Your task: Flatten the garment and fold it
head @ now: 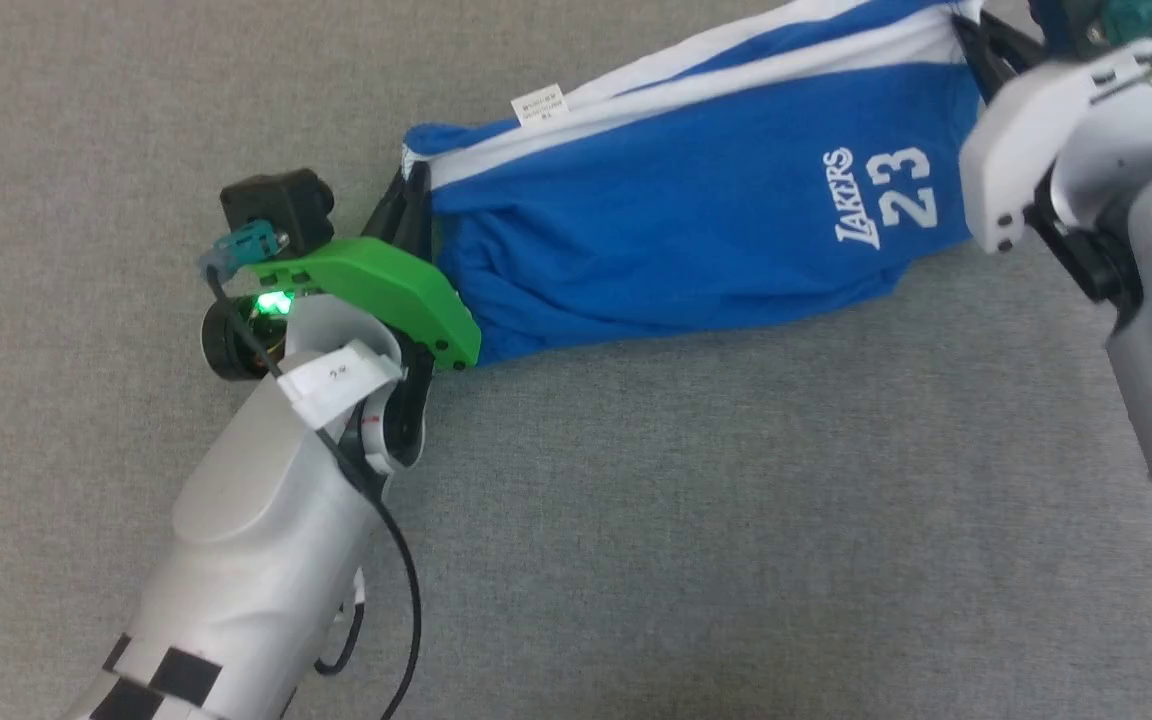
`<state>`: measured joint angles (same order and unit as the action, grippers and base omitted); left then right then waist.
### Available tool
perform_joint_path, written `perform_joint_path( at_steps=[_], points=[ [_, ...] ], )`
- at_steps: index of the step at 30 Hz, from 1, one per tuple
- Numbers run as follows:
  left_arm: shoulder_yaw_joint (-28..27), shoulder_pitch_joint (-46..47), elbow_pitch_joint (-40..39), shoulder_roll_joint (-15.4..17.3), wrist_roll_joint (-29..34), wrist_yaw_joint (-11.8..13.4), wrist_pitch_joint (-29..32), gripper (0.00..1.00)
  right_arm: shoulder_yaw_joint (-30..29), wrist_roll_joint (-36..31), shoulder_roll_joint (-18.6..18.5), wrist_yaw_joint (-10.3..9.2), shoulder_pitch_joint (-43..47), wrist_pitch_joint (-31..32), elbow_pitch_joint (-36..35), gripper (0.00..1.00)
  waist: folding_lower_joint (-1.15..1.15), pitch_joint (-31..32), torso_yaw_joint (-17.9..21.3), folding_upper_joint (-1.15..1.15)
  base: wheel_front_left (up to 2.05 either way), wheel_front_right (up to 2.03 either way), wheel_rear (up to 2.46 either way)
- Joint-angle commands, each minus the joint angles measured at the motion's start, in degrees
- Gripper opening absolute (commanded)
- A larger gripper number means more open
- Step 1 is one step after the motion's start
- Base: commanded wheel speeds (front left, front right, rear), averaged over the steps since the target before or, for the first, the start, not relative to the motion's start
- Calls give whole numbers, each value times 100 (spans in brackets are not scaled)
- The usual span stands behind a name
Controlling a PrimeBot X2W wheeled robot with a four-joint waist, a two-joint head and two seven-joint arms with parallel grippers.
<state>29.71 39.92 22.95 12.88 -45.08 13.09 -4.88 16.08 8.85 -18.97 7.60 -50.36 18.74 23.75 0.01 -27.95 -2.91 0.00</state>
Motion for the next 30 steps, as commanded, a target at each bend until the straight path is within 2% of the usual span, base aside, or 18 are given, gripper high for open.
perform_joint_path(
  at_steps=[1, 8, 15, 16, 17, 18, 19, 20, 21, 30],
  points=[
    [-13, 137, 128, -30, -43, -25, 8, 0, 102, 55, -18, -11, -200, 27, 185, 0, -1, -207, -115, 0, 0, 0, 0],
    [149, 397, 572, -165, -72, -54, 345, 0, 658, 241, -28, -11, -873, 253, 1106, 0, -1, -380, -201, 0, 0, 0, 0],
    [340, 510, 613, -251, -73, -122, 624, 0, 1051, 570, -34, -11, -1349, 746, 1759, 0, -1, -440, -288, 0, 0, 0, 0],
    [361, 515, 587, -265, -74, -124, 647, 24, 1077, 637, -31, -11, -1409, 826, 1839, 0, -1, -441, -301, 0, 0, 0, 0],
    [377, 521, 559, -268, -65, -127, 650, 66, 1094, 680, -29, -11, -1452, 866, 1889, 0, -1, -438, -310, 0, 0, 0, 0],
    [393, 526, 520, -270, -51, -123, 647, 100, 1109, 717, -31, -11, -1499, 891, 1942, 0, -1, -434, -322, 0, 0, 0, 0],
    [410, 526, 484, -269, -35, -121, 635, 100, 1117, 743, -34, -11, -1526, 888, 1978, 10, -1, -422, -332, 0, 0, 0, 0],
    [423, 520, 430, -263, -6, -114, 594, 100, 1129, 785, -31, -11, -1544, 842, 2001, 78, -1, -398, -341, 0, 0, 0, 0],
    [422, 509, 378, -256, 14, -100, 547, 100, 1124, 816, -32, -11, -1548, 797, 2022, 100, -1, -372, -346, 0, 0, 0, 0],
    [378, 56, -313, -47, 299, 187, -126, 100, 1062, 984, -116, -11, -1127, -114, 1994, 100, -1, 123, -343, 0, 0, 0, 0]
  ],
)
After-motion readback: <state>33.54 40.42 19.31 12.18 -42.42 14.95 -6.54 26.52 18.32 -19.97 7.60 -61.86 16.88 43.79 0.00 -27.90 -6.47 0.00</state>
